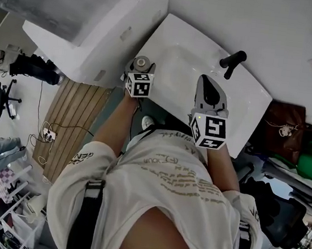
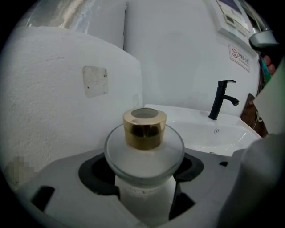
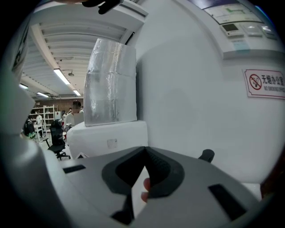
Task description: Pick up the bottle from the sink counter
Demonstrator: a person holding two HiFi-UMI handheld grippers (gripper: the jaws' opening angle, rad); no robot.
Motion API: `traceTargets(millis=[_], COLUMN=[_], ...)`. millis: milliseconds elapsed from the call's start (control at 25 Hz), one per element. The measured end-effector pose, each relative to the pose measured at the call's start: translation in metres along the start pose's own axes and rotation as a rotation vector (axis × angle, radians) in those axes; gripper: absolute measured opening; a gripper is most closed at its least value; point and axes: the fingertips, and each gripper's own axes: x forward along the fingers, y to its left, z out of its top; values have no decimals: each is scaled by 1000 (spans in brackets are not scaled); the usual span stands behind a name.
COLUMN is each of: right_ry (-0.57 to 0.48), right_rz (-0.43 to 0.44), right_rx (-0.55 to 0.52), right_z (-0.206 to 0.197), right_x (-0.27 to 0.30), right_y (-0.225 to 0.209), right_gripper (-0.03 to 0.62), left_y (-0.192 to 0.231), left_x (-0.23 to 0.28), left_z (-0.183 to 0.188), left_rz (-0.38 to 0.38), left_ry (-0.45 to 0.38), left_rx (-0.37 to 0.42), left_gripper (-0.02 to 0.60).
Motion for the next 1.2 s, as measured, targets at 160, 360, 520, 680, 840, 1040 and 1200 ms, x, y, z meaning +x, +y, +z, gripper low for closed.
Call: traceTargets(millis=[160, 360, 520, 680, 840, 1040, 1200], right_ry=[-6, -14, -30, -46, -57, -86, -114], right_rz=[19, 39, 57, 81, 107, 136, 152], right_rx=[21, 70, 81, 87, 97, 91, 72], right_z=[-1, -1, 3, 7, 7, 12, 15], right_x=[1, 4, 6, 11, 18, 25, 30], right_y=[4, 8, 14, 22, 32, 43, 53], right_gripper=[21, 21, 21, 21, 21, 21, 21], left_y=[6, 7, 2, -2, -11, -22, -26], left_x=[-12, -35, -55, -77, -101, -132, -159], left_z=[2, 17, 35, 58, 80, 103, 121], left_rz=[19, 33, 33, 16, 2, -7, -10], left_ry=[4, -21, -37, -62, -97, -125, -164], left_rx=[0, 6, 24, 0, 26, 38, 40], left_gripper=[347, 347, 347, 347, 347, 347, 347])
